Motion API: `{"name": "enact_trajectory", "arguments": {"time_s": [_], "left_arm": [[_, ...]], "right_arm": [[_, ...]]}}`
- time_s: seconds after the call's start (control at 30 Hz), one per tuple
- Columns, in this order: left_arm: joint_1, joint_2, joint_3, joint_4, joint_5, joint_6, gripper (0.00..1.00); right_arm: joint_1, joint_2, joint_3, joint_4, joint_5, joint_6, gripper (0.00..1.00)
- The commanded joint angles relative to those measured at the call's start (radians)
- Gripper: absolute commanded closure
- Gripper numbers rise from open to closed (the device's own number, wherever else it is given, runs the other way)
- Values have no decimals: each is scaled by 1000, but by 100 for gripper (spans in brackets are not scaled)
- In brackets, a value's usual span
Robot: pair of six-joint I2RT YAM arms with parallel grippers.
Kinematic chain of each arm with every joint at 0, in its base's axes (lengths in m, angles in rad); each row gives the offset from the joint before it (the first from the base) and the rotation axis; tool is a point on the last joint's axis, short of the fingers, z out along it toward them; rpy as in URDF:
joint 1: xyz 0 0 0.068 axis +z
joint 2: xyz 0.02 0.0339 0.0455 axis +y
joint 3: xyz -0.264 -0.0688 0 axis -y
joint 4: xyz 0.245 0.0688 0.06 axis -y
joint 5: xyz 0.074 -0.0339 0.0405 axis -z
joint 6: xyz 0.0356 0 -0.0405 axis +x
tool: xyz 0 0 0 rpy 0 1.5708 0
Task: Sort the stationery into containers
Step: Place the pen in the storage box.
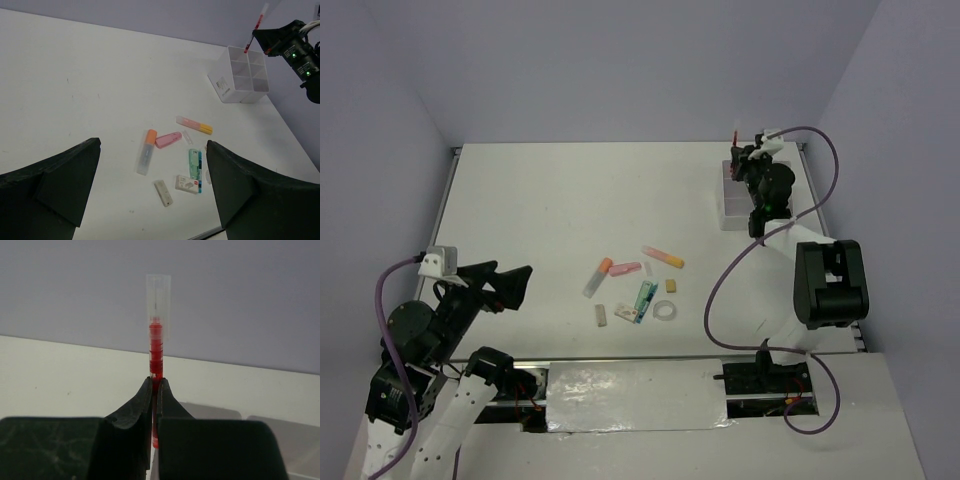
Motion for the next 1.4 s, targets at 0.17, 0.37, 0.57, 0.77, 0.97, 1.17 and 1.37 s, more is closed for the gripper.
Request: {"name": "enact_trajectory", "arguments": {"time_s": [0.17,0.37,0.57,0.77,0.97,1.17,1.37], "left_arm": [[-3,-12,1,54,27,31,1],[-3,-24,-2,59,27,30,1],[-3,-27,-2,60,42,33,1],[-3,-26,-3,62,44,33,1],[-3,-32,-3,62,41,33,1],[-3,-24,-3,63,41,35,1],[-3,-29,-3,63,39,35,1]], "right_arm": [[-55,150,155,58,-87,0,100],[-76,197,157,113,-104,28,100],[-86,217,126,177,-120,28,100],[-87,240,128,187,-122,23,99],[-104,243,79,257,-119,55,98],[-109,253,27,336,-119,91,93],[-110,271,19,359,-122,106,90]]}}
